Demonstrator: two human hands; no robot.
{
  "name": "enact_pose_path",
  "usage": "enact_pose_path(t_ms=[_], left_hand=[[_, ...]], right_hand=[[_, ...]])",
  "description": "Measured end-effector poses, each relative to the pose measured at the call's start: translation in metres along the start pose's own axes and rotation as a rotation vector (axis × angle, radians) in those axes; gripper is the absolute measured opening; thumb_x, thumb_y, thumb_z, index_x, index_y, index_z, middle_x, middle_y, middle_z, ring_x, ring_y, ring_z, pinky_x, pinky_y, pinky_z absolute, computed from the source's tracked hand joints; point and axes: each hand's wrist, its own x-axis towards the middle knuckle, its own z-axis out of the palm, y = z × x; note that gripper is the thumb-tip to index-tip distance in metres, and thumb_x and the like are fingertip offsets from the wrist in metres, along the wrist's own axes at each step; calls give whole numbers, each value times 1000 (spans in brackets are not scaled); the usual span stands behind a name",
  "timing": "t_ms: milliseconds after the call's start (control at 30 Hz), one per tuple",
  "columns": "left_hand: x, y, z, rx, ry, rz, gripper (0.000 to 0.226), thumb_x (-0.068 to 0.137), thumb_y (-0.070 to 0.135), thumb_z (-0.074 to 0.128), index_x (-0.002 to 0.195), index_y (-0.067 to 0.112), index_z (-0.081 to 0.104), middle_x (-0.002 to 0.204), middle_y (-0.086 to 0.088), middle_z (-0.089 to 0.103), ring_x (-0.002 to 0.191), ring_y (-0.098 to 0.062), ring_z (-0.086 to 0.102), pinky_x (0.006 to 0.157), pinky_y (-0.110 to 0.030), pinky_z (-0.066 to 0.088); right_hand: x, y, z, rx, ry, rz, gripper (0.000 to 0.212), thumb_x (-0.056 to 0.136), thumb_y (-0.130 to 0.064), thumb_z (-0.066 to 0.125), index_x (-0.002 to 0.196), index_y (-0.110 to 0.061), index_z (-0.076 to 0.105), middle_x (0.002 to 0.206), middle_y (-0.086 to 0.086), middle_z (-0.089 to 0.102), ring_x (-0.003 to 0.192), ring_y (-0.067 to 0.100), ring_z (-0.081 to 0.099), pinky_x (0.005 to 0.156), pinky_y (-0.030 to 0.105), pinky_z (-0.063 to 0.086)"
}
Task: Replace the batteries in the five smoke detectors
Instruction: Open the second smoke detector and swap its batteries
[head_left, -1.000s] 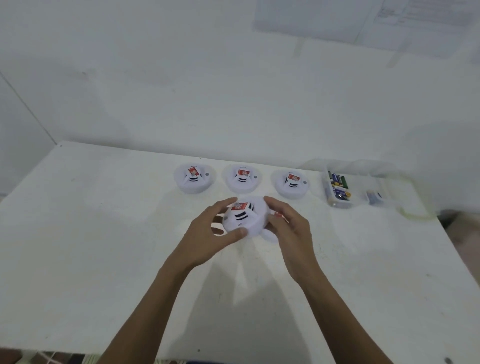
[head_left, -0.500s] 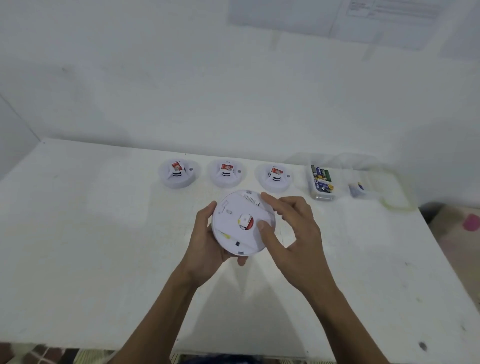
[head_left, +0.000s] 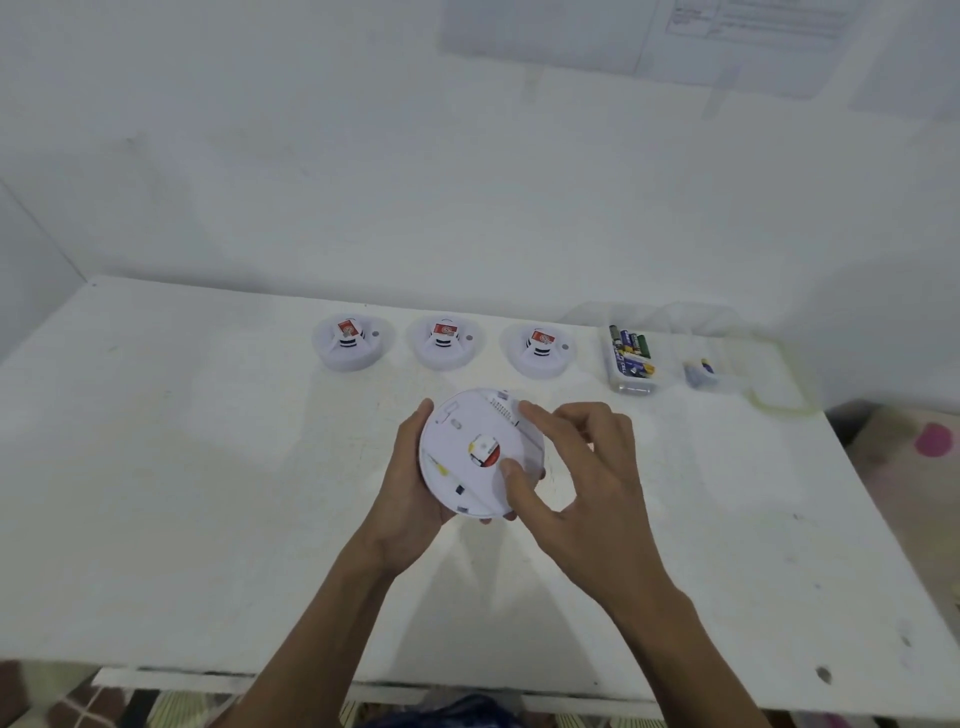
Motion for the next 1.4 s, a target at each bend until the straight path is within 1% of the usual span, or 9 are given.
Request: enact_pose_path(t_ms=[133,267,400,667,867,933,1100,1233,1400], left_hand=[[1,-2,-1,19,-19,-64,69,99,45,11,87,33,78,92,4,76,83,-14,73,66,-30,60],[-1,-3,3,18,-16,-83,61,93,52,19,95,30,76,103,-4,74,90,-21,72,73,-34,60],[-2,-4,4,3,-24,-75,65,98,48,16,89,28,77,95,-4,76,82,-20,73,64,-32,59],[0,-12,0,69,43,-24,49,101,38,16,99,21,62,82,1,76,72,-13,73,59,-25,58],[1,-17,2,159,60,52,55,103,21,12,84,24,64,60,7,72,54,-3,67,48,-15,51],[0,-18,6,187,56,53,45,103,18,12,89,20,55,60,9,72,55,-2,67,50,-14,51],[6,-23,3,212,34,45,44,103,22,13,92,20,55,64,7,73,58,-5,69,52,-16,53],[11,-25,2,252,41,67,42,103,17,14,90,21,54,62,11,72,58,-1,68,52,-13,52],[19,-27,-4,229,29,38,39,100,32,21,104,23,59,81,6,76,74,-8,71,62,-20,56]], right_hand=[[-4,-3,-6,-100,-9,-67,45,83,-45,61,116,-16,66,105,3,55,101,19,46,84,26,40],[-7,-9,-8,-220,-19,-75,59,75,-61,64,113,-16,67,103,3,59,99,24,51,85,28,36],[-8,-13,-9,-244,-82,-48,64,73,-65,62,116,-17,64,106,1,58,100,23,50,85,29,36],[-6,-16,-9,-152,-207,6,69,74,-67,53,125,-21,54,113,-2,54,99,19,48,81,33,46],[-5,-17,-9,-92,-271,5,65,71,-64,52,121,-22,52,113,-3,53,98,18,47,80,32,46],[-4,-16,-11,-112,-284,-15,65,71,-63,52,120,-21,50,113,-2,51,98,18,46,79,31,46],[-2,-13,-13,-118,-347,-6,70,71,-61,49,128,-20,47,119,-2,45,103,16,41,80,28,48],[0,-12,-13,-102,-373,18,69,74,-54,61,132,-20,42,121,-4,41,106,12,38,81,23,45],[0,-12,-6,-106,-309,26,69,69,-46,64,127,-13,45,118,1,45,103,17,42,76,24,47]])
